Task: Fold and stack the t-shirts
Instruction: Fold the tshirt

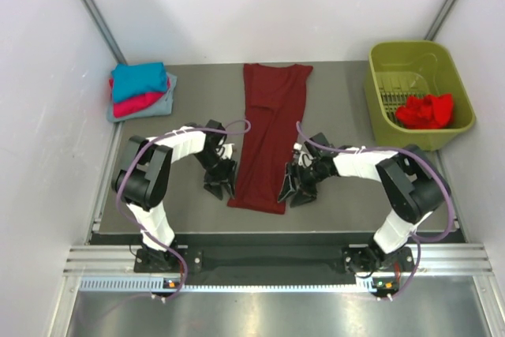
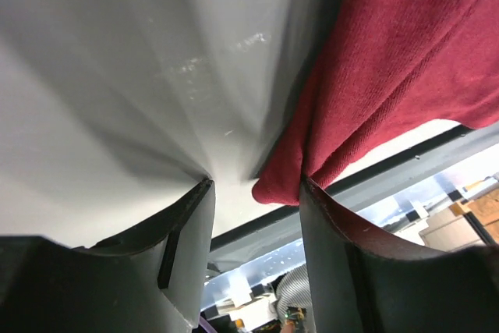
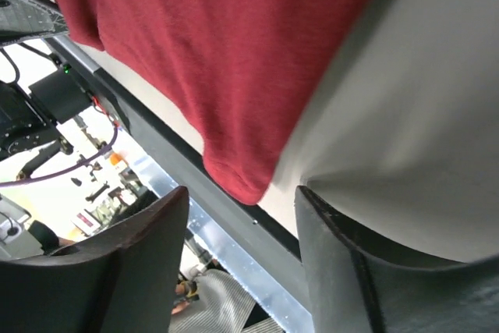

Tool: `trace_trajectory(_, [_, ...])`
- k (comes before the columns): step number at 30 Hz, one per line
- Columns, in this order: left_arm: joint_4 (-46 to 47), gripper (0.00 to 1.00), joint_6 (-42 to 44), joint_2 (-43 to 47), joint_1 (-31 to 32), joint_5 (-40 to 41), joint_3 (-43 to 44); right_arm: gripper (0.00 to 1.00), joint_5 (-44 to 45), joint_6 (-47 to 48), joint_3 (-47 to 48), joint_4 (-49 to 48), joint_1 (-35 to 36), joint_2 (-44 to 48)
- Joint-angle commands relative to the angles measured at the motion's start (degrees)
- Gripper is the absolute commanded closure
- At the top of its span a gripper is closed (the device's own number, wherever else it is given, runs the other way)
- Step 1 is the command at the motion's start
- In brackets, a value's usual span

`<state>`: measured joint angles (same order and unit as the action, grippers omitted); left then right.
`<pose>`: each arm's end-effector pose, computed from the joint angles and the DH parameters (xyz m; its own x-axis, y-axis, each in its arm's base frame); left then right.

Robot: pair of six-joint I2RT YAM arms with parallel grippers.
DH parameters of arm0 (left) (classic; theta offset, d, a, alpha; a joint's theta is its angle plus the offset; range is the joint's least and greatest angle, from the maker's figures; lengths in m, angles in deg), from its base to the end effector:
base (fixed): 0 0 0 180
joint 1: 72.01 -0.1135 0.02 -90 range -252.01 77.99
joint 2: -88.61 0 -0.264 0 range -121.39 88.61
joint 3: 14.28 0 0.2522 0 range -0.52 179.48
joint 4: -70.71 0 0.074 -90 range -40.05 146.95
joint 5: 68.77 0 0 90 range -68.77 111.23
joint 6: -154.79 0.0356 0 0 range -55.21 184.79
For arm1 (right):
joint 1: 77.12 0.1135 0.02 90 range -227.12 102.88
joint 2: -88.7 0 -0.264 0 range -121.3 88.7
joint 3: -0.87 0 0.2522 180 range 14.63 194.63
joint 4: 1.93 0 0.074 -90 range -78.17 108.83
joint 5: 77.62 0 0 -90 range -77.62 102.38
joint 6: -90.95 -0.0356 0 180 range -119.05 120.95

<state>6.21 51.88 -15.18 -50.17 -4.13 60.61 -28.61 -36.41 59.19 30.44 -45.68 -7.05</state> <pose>0.2704 -0.1248 0.1420 -0.9730 0.1725 0.1533 0.0977 0.9098 -0.4035 0.2280 0.1668 0.1282 -0.9926 -0.0700 0.0991 0.0194 0.7150 0.6988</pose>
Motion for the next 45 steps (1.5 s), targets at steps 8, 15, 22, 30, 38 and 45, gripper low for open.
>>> trace_trajectory(8, [3.6, 0.48, -1.9, 2.4, 1.4, -2.3, -2.0, 0.57, 1.1, -1.9, 0.5, -5.9, 4.0, -0.1])
trace_trajectory(15, [2.8, 0.48, -1.5, 5.4, 1.4, -0.7, -1.7, 0.88, 2.5, -0.9, -0.3, -6.6, 4.2, 0.0])
trace_trajectory(22, [3.4, 0.47, -1.3, 5.4, 1.4, -1.5, -2.1, 1.00, 4.0, 2.8, -1.0, -1.7, 2.3, 3.4])
trace_trajectory(30, [1.7, 0.48, -0.6, 2.4, 1.6, -2.5, 1.2, 1.00, 5.4, 6.1, -2.6, 1.9, -2.1, 6.4])
trace_trajectory(38, [-0.1, 0.48, -0.2, 4.1, 2.1, -2.1, 2.3, 1.00, 6.3, 7.1, -2.7, 2.0, -4.5, 6.7])
trace_trajectory(45, [1.3, 0.48, -1.0, 5.8, 2.8, -4.0, -0.5, 0.52, 6.5, 6.9, -2.5, 1.9, -5.3, 6.7])
